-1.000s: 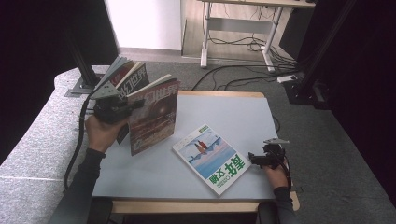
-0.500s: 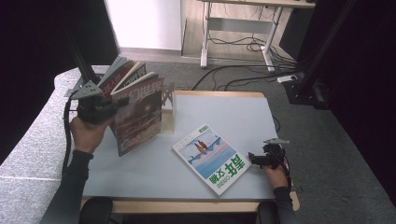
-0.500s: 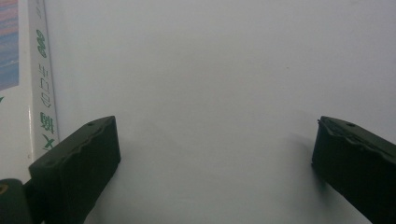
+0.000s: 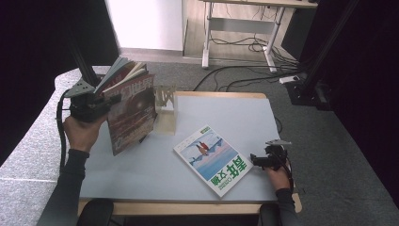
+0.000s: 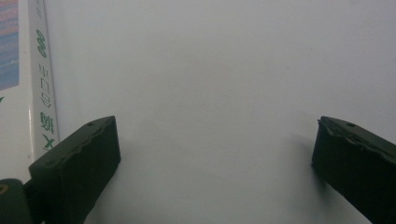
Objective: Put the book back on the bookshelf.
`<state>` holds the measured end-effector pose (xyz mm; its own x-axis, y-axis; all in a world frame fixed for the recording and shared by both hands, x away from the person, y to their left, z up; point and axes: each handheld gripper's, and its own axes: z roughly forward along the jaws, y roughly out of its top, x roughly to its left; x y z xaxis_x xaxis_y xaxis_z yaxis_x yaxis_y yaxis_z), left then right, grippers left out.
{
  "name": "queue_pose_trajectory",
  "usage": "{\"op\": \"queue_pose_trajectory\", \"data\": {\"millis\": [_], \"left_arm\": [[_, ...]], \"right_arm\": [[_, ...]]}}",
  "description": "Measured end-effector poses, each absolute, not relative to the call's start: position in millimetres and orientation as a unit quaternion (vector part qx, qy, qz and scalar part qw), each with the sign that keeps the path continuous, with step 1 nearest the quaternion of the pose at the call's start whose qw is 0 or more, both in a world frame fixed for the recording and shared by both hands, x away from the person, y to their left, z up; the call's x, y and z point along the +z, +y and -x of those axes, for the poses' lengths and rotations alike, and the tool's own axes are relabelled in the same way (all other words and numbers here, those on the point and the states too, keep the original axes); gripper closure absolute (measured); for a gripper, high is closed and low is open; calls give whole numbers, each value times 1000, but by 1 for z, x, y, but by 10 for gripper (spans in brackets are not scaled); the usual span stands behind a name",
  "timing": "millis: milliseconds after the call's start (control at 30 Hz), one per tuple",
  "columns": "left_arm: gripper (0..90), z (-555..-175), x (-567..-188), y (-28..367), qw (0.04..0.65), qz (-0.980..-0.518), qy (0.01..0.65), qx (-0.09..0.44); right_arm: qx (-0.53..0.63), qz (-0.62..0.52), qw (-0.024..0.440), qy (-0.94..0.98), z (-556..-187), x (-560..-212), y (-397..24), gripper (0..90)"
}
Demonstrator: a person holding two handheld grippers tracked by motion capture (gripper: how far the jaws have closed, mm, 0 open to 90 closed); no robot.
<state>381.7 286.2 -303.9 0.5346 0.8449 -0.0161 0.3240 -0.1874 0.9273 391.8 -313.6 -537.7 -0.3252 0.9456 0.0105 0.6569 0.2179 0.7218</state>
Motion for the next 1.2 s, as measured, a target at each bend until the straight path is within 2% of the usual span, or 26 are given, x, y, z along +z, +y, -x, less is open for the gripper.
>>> {"op": "queue_pose_trajectory", "data": {"millis": [933, 1200], "left_arm": [[842, -420, -321, 267, 496, -707, 420, 277], [840, -428, -326, 262, 478, -724, 418, 269]], "right_arm": [[322, -536, 223, 748, -392, -538, -314, 6], [323, -536, 223, 747, -392, -538, -314, 6]]}}
